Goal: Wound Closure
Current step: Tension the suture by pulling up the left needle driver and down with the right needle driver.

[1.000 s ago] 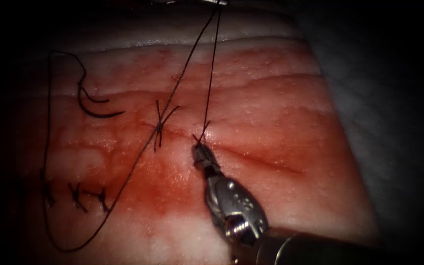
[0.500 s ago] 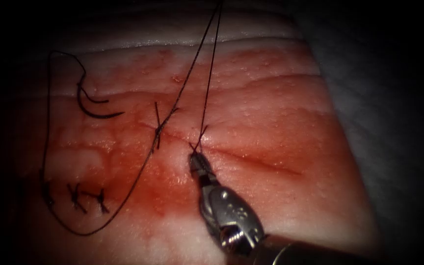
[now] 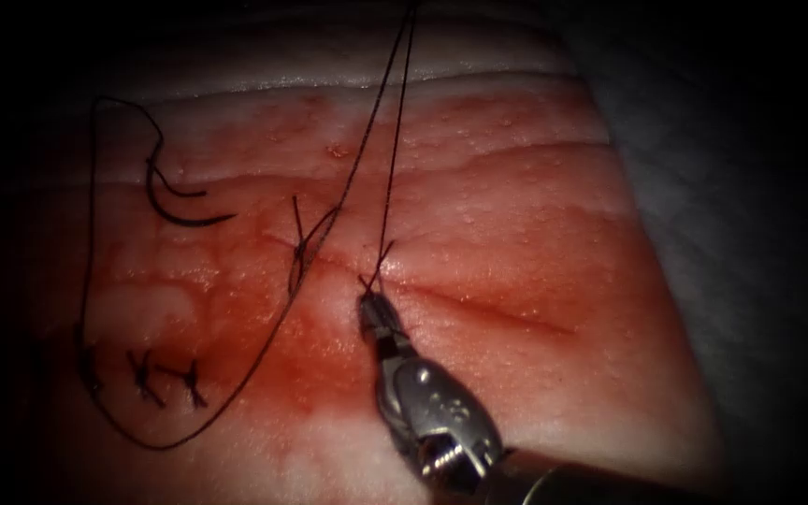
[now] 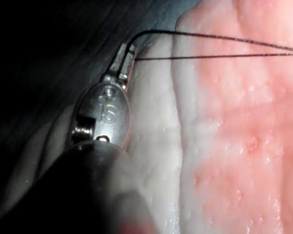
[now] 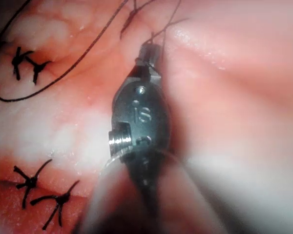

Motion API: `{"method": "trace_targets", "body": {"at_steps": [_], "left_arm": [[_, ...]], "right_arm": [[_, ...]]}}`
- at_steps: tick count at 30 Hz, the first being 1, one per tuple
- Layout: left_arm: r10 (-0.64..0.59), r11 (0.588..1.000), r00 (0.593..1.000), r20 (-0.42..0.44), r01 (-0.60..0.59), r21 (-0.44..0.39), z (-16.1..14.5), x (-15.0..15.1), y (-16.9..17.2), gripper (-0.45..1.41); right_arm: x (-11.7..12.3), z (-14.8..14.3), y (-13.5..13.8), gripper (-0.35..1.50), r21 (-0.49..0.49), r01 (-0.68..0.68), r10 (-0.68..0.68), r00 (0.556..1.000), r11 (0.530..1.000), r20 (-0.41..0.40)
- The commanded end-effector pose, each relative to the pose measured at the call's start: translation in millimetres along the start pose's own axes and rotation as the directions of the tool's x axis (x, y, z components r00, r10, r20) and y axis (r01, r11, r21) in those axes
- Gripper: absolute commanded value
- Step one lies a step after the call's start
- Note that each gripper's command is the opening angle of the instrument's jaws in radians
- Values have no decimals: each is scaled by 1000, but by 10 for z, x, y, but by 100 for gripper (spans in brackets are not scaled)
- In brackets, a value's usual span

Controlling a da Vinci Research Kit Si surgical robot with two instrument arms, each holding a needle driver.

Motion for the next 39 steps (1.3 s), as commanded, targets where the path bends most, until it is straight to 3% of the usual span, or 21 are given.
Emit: {"method": "trace_targets", "body": {"at_steps": [1, 6, 10, 12, 16, 22, 28, 29, 31, 33, 37, 39], "left_arm": [[0, 1000, 1000, -17, 0, -16, 1, 2, -2, -45], [-34, 997, 997, -65, 29, -75, -27, 34, 39, -45], [-36, 994, 995, -94, 26, -108, -50, 64, 73, -45], [-35, 993, 993, -110, 22, -117, -60, 79, 89, -45], [-32, 991, 992, -120, 16, -135, -70, 102, 118, -45], [-37, 988, 992, -123, 17, -157, -75, 134, 167, -45], [-40, 984, 989, -140, 14, -177, -83, 162, 190, -45], [-39, 984, 989, -141, 14, -178, -84, 165, 192, -45], [-37, 984, 989, -141, 11, -179, -84, 168, 196, -45], [-35, 984, 989, -141, 10, -179, -83, 170, 199, -45], [-30, 984, 989, -143, 4, -179, -77, 169, 204, -45], [-28, 984, 989, -146, 1, -180, -74, 169, 206, -45]], "right_arm": [[1, 9, 1, -35, -2, -7, 7, 1000, 1000, -3], [14, 15, 16, -35, -19, 79, -80, 995, 997, -55], [29, 22, 22, -35, 38, 88, -83, 989, 995, -122], [33, 26, 23, -35, 98, -98, 106, 991, 990, -84], [34, 35, 24, -35, 117, -287, 282, 958, 951, 57], [39, 56, 33, -35, 125, -286, 280, 958, 950, 60], [48, 75, 43, -35, 119, -306, 299, 952, 945, 69], [46, 76, 44, -35, 132, -386, 375, 921, 913, 102], [43, 77, 44, -35, 133, -569, 531, 813, 811, 238], [41, 78, 44, -35, 135, -585, 539, 799, 800, 266], [42, 83, 41, -35, 111, -729, 641, 655, 676, 401], [44, 87, 40, -35, 90, -726, 639, 650, 682, 412]]}}
